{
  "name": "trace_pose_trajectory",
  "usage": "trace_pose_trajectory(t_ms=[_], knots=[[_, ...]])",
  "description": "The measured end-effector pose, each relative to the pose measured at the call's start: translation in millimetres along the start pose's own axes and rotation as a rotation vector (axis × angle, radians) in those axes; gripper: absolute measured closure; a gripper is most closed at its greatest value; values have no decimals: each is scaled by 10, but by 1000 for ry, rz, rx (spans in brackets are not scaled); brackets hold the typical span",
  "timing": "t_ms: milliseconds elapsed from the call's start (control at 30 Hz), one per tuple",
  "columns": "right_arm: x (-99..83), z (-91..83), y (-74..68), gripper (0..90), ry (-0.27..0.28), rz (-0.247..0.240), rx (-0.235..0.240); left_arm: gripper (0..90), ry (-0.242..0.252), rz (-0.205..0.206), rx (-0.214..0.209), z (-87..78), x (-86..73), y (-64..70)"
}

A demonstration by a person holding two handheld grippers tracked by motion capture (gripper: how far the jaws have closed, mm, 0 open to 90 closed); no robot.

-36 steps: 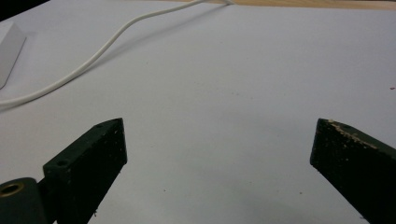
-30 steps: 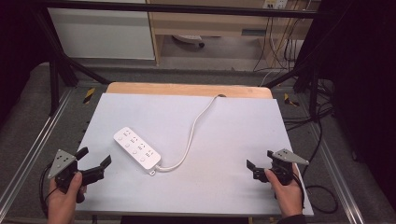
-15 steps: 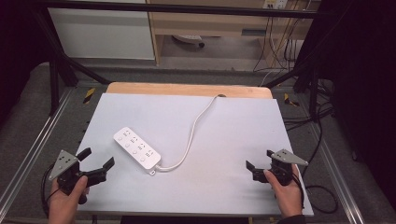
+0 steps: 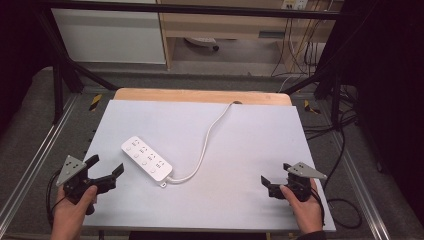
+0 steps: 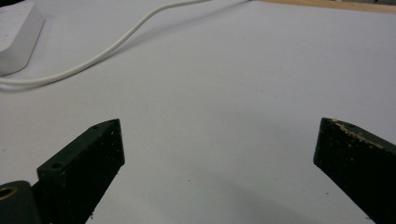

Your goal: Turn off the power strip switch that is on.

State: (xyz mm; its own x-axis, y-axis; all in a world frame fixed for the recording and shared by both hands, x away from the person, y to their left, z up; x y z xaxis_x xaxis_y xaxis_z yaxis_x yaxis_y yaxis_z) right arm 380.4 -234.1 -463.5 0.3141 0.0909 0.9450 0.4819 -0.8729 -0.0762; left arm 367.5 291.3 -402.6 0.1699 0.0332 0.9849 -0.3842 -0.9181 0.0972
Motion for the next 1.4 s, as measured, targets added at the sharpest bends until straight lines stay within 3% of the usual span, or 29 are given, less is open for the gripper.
trace_pose_trajectory(t_ms=[333,767,1133,1300,1400], knots=[[13,0,-11,28,4,-16,-17,51,55,18,-32,171,384,-10],[20,-7,-6,30,7,-12,-16,51,68,12,-41,490,627,-54],[16,0,6,36,-2,-11,-5,82,43,4,-45,812,617,-81],[18,-1,20,34,-1,-11,-12,121,34,-12,-52,833,543,-53],[17,4,28,35,-1,-13,-15,260,28,-8,-70,830,505,-21]])
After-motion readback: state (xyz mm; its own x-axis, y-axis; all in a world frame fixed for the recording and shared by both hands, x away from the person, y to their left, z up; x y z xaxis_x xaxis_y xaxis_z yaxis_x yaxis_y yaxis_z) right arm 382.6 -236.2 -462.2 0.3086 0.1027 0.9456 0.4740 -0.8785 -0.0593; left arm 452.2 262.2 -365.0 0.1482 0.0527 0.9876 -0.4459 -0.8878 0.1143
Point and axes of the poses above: each handheld gripper's, and its own axes: z roughly forward along the jaws, x roughly out of its top, y roughly to its right, the point moved 6 cm from there along z, roughly forward along the jaws, and after that the axes turned 10 degrees about y, right-handed, at the moved point
